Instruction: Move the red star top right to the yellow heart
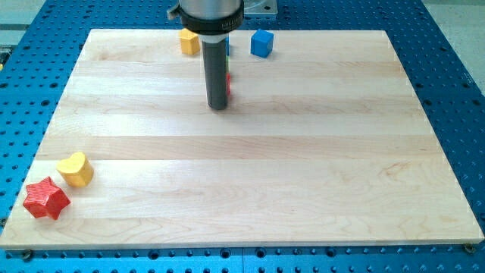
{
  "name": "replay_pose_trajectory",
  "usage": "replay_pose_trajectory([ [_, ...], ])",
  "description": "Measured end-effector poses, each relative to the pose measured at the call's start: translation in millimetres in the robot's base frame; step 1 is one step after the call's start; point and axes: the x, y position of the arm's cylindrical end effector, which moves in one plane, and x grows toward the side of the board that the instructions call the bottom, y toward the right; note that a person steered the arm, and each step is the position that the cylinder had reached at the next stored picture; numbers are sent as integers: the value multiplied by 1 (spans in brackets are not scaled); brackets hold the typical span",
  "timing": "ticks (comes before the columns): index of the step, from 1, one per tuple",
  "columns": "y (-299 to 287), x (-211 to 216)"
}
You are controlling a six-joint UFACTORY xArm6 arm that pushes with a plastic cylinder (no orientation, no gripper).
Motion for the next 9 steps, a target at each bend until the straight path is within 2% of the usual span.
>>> replay_pose_trajectory([
  [1,-17,92],
  [2,-68,218],
  [3,-175,236],
  [4,-264,234],
  [5,-207,208],
  [6,-153,138],
  [7,-127,99],
  [9,-206,64],
])
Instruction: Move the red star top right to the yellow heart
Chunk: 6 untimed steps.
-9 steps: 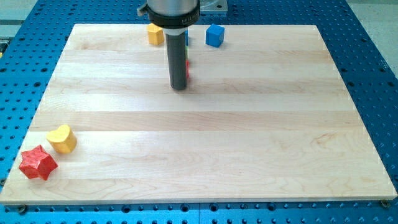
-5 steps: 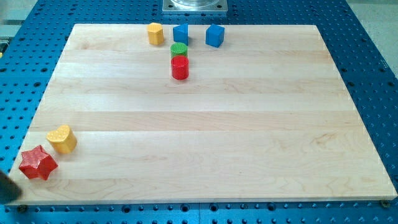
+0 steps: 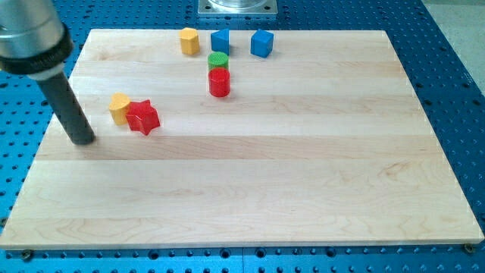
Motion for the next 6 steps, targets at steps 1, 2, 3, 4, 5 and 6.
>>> replay_pose_trajectory([
  [1,24,-21],
  [2,79,2],
  [3,102,-1],
  [4,112,-24],
  [5,172,-24],
  [6,129,-1],
])
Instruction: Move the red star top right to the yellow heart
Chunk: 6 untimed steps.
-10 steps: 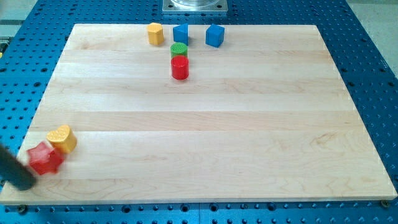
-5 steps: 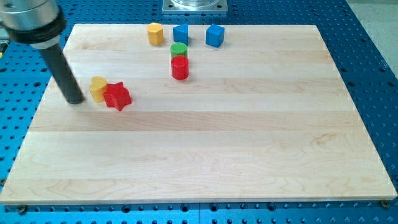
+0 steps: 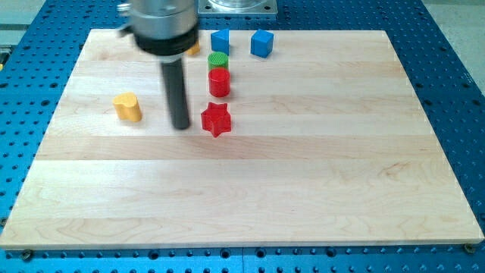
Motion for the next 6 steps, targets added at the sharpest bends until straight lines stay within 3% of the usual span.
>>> replay_pose_trajectory([
  [2,67,42],
  [4,85,-16],
  [5,81,-9],
  [6,-33,57],
])
